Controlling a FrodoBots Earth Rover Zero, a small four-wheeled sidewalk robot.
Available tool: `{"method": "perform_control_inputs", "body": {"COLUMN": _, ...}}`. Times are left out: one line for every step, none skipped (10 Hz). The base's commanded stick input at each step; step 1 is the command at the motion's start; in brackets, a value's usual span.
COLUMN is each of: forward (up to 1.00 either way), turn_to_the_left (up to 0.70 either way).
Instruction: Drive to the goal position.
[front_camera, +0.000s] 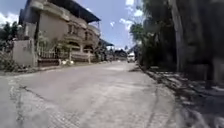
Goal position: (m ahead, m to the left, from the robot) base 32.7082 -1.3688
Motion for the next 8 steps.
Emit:
{"method": "perform_control_inputs", "body": {"forward": 1.0, "turn_to_the_left": 0.0}}
{"method": "perform_control_inputs", "body": {"forward": 1.0, "turn_to_the_left": 0.0}}
{"method": "perform_control_inputs", "body": {"forward": 1.0, "turn_to_the_left": 0.0}}
{"method": "perform_control_inputs", "body": {"forward": 1.0, "turn_to_the_left": 0.0}}
{"method": "perform_control_inputs", "body": {"forward": 1.0, "turn_to_the_left": 0.0}}
{"method": "perform_control_inputs", "body": {"forward": 1.0, "turn_to_the_left": 0.0}}
{"method": "perform_control_inputs", "body": {"forward": 1.0, "turn_to_the_left": 0.0}}
{"method": "perform_control_inputs", "body": {"forward": 1.0, "turn_to_the_left": 0.0}}
